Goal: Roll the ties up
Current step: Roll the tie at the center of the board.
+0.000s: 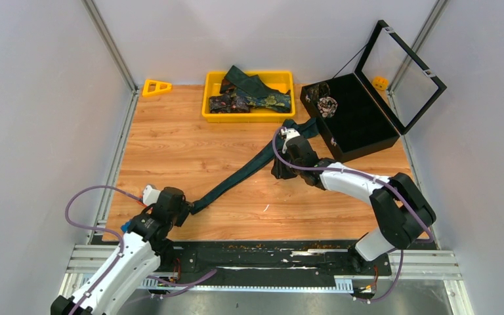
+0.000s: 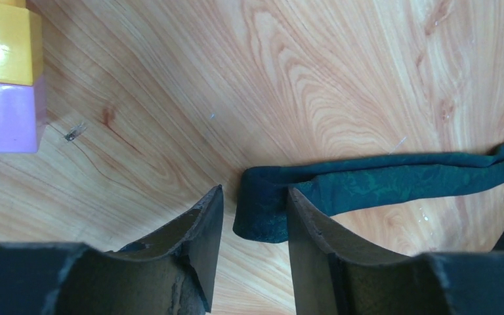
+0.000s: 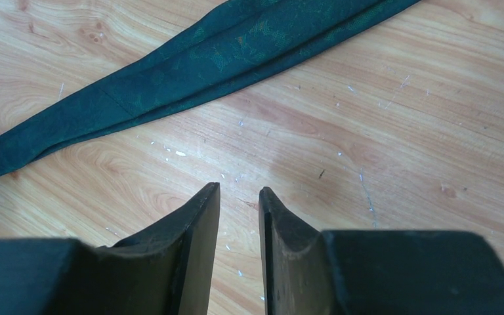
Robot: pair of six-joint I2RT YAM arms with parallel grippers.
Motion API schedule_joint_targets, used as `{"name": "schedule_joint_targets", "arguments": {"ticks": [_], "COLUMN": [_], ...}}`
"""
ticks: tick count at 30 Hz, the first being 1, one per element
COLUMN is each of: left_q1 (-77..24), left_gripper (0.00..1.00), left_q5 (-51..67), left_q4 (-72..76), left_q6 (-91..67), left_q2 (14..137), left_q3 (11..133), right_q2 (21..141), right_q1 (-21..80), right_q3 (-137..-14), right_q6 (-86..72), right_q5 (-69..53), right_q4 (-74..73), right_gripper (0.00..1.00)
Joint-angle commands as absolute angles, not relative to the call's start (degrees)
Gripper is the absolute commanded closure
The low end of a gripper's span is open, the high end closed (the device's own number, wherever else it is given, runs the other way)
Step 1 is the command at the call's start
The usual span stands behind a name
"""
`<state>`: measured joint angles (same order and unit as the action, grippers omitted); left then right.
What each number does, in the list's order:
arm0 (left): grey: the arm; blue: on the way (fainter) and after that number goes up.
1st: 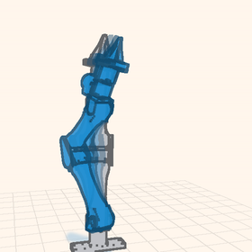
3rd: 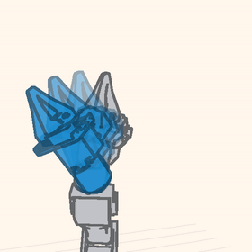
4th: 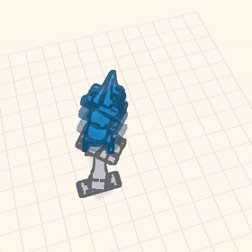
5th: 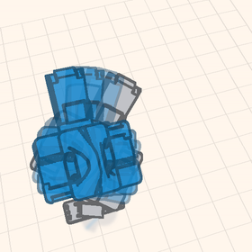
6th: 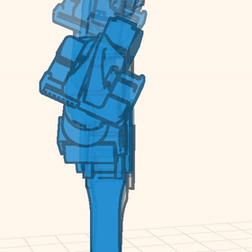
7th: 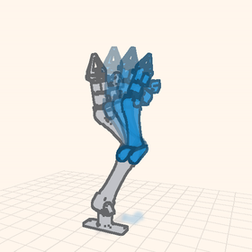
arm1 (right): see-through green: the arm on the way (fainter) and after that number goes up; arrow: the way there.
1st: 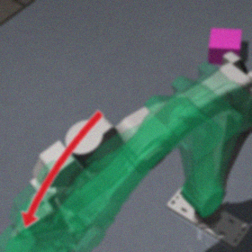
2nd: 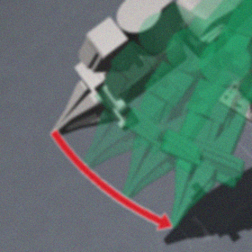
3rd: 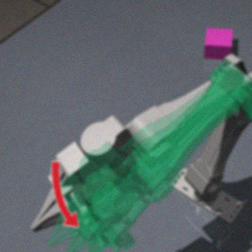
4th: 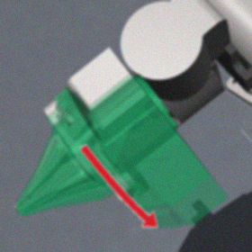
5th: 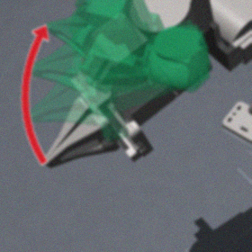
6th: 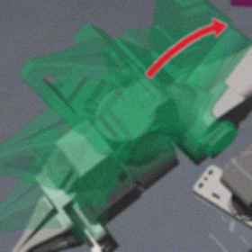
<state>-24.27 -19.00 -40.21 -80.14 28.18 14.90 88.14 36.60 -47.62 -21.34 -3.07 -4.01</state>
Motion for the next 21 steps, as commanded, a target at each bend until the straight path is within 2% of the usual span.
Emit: {"name": "schedule_joint_targets", "arguments": {"ticks": [1,10,17,21], "left_q1": [-23.91,-23.91,-23.97,-23.91], "left_gripper": [0.54,0.67,0.71,0.83], "left_q5": [-18.67,-18.21,-21.37,-22.16], "left_q4": [-36.65,-34.23,-35.59,-35.41], "left_q6": [-79.19,-79.29,-77.51,-74.70], "left_q2": [29.55,30.26,31.05,29.98], "left_q3": [13.64,10.42,10.09,10.08], "right_q2": [88.76,89.47,89.13,89.04], "right_q1": [36.74,36.75,36.76,36.74], "right_q3": [-49.31,-49.66,-49.50,-49.48], "right_q6": [-20.65,-20.73,-20.55,-20.55], "right_q5": [-2.59,-3.16,-2.73,-2.99], "right_q4": [-3.34,-3.34,-3.48,-3.34], "right_gripper": [0.71,0.71,0.71,0.71]}}
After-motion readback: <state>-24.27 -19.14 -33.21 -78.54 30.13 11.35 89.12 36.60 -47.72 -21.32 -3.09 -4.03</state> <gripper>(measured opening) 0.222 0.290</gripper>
